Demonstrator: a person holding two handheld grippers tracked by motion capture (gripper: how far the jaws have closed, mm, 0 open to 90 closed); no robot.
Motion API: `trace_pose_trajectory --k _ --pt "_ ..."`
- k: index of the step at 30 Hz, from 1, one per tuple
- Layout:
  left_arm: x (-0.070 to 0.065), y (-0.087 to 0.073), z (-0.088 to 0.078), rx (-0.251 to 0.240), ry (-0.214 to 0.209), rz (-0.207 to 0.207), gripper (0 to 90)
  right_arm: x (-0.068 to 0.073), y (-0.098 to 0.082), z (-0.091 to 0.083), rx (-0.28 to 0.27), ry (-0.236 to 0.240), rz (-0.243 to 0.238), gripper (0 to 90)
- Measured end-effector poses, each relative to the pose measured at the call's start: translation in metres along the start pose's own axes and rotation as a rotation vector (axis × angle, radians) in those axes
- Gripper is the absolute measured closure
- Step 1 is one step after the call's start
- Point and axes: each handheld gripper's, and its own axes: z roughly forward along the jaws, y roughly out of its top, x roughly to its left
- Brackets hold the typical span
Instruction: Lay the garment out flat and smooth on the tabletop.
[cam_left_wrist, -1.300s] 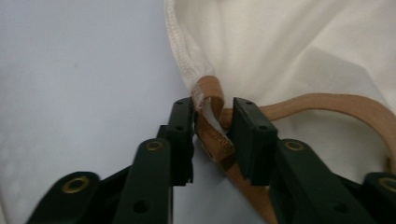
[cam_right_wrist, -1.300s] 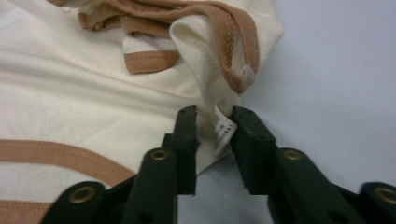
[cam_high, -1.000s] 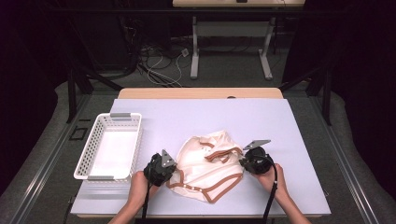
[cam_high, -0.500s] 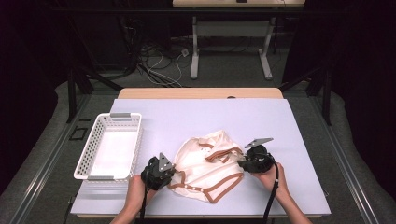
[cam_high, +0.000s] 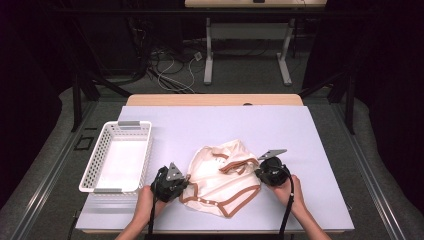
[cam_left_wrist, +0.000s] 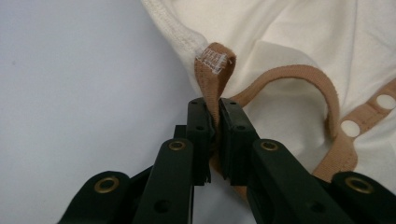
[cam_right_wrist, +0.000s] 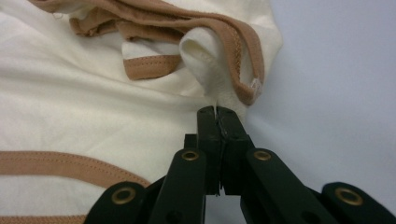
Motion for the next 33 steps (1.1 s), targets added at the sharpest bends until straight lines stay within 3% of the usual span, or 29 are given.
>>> trace_pose_trajectory --k 5,6,10,15,18,23,25,30,33 --pt "-0.003 0.002 -0.004 -0.024 -0.006 0.007 83.9 -0.003 0.001 -0.002 -0.022 -0.023 0.018 90.0" --pt "-0.003 0.003 -0.006 -0.028 -0.008 0.011 83.9 -0.006 0.001 -0.002 -0.032 -0.043 0.0 90.0" --pt "-0.005 0.004 -0.005 -0.034 -0.024 -0.003 83.8 -0.011 0.003 0.001 -0.061 -0.086 0.012 90.0" --pt "-0.007 0.003 -0.001 -0.001 0.02 0.011 83.5 -0.015 0.007 0.002 -0.067 -0.159 0.018 89.8" --pt "-0.006 0.003 0.0 0.02 0.04 0.018 81.7 -0.017 0.005 0.004 -0.045 -0.126 0.021 87.2" --pt "-0.007 0.004 -0.003 0.005 0.066 0.004 70.9 -0.017 0.003 -0.007 -0.077 -0.071 0.011 73.7" --pt "-0.006 0.004 -0.005 0.001 0.076 0.002 64.4 -0.014 0.002 -0.012 -0.084 -0.043 -0.003 68.3" --pt "-0.009 0.005 -0.01 -0.007 0.078 0.006 45.8 -0.009 -0.002 -0.017 -0.079 0.017 0.015 55.0" --pt "-0.014 0.006 -0.016 -0.019 0.059 0.013 36.7 -0.006 -0.006 -0.016 -0.053 0.038 0.007 54.3"
